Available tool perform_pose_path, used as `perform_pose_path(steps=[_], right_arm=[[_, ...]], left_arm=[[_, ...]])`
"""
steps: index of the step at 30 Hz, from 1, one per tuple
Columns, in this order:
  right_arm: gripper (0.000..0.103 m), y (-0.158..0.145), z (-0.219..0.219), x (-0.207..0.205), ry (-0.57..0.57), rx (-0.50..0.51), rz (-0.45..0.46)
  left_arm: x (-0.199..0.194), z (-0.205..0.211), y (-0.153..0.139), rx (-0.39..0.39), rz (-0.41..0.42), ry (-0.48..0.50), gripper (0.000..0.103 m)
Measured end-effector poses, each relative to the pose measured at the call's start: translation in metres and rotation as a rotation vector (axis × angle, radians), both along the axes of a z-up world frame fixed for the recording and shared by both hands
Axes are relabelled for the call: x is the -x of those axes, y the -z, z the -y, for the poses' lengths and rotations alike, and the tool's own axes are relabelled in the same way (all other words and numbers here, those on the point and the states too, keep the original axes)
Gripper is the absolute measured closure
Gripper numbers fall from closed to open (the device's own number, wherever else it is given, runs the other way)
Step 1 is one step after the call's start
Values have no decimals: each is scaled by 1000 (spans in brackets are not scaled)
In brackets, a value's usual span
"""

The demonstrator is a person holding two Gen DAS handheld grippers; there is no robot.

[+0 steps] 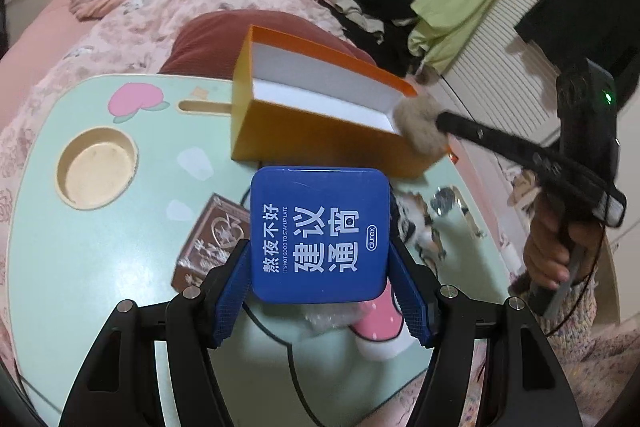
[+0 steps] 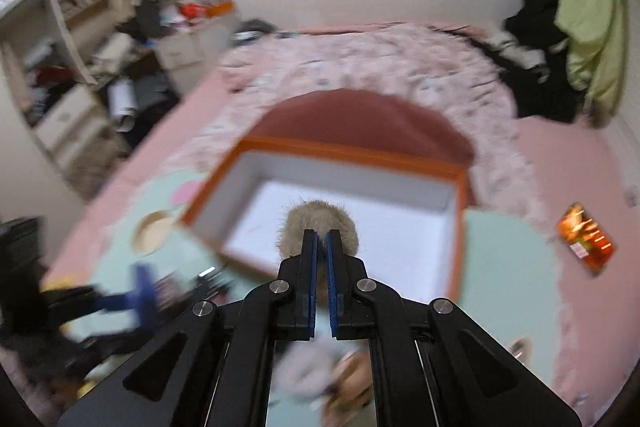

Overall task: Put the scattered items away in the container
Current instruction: 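Lift the blue tin out with the left gripper while the right gripper lifts the grey pompom out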

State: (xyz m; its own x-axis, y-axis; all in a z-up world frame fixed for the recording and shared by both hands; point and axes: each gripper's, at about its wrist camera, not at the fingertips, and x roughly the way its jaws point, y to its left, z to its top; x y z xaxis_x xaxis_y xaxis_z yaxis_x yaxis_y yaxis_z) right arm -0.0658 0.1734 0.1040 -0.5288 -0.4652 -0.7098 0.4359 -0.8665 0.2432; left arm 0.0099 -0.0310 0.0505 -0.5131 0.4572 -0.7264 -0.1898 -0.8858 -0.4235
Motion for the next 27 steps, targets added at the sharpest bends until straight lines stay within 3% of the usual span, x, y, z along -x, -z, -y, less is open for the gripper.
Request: perform_pose_path(steps=[4, 12, 19, 22, 25, 27], right_arm=[[98, 18, 1, -28, -40, 44, 44], [98, 43, -18, -54, 0, 123, 109], [98, 47, -12, -81, -33, 124, 107], [96, 53, -5, -86, -8, 64, 90], [82, 60, -10, -87, 73, 1, 92], [65, 60, -21, -91, 115, 18, 91]], left_arm=[[-14, -8, 3, 31, -2, 25, 37], [-43, -14, 13, 55, -10, 13, 37], [-55, -28, 17, 88, -39, 20, 37], [-50, -41, 23, 129, -36, 47, 37], [-50, -41, 24, 164, -53, 9, 37], [-51, -30, 22, 154, -64, -64, 36]])
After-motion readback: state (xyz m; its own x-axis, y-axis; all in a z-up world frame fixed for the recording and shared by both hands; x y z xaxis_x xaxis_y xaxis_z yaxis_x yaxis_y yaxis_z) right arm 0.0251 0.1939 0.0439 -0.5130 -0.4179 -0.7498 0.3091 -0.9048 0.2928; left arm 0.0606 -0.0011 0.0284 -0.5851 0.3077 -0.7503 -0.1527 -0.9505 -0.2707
